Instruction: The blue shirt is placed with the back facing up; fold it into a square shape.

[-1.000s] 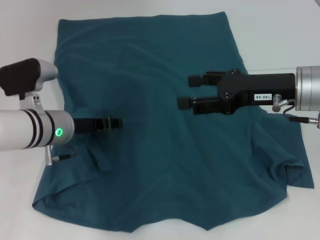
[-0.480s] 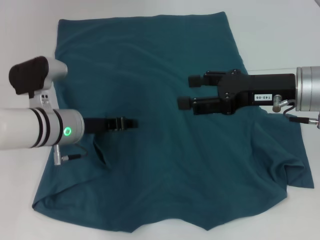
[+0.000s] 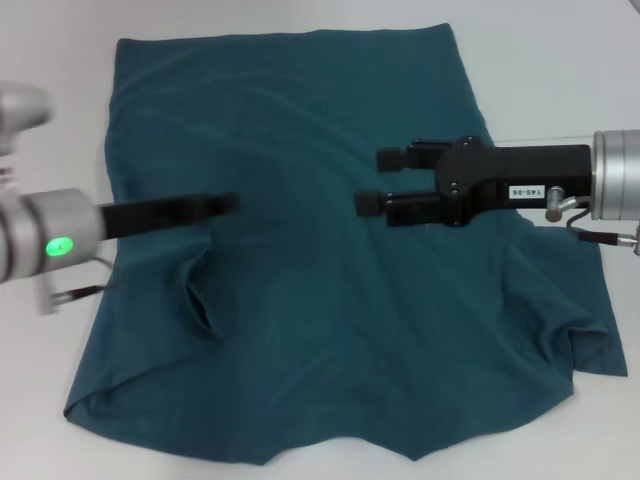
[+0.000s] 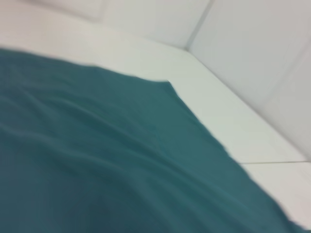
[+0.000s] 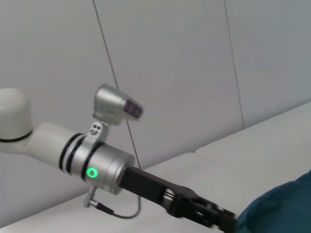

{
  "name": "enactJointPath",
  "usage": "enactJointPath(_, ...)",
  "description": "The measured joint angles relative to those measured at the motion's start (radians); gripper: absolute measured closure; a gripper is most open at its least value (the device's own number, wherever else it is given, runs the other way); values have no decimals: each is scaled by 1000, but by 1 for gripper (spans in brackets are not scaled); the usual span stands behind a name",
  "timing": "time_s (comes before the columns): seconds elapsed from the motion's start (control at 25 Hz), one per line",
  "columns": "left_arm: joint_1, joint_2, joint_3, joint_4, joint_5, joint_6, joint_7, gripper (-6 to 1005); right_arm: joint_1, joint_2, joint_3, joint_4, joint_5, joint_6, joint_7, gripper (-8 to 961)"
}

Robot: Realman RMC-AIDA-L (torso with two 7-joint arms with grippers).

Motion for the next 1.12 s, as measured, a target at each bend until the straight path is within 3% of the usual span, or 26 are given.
enactJointPath(0.12, 45, -1, -14, 35, 1, -3, 51, 556, 0, -1, 0, 0, 0, 2, 1, 88)
enactJointPath(0.16, 95, -4, -55, 58, 5, 10, 127, 559, 0, -1, 0, -1, 0, 3, 2, 88)
enactJointPath(0.24, 126, -5, -97, 59, 7, 24, 172, 565, 0, -2, 0, -1, 1, 6, 2, 88)
enactJointPath(0.6, 161, -8, -131, -11, 11, 23, 332, 591, 19, -1, 0, 0, 0, 17, 3, 88)
enactJointPath(0.8, 156, -8, -94, -56, -14, 17, 423, 873, 23, -1, 0, 1, -3, 24, 6, 88)
enactJointPath(1.12, 133, -8, -13, -107, -19, -68, 443, 951, 21, -1, 0, 1, -3, 26, 6, 87)
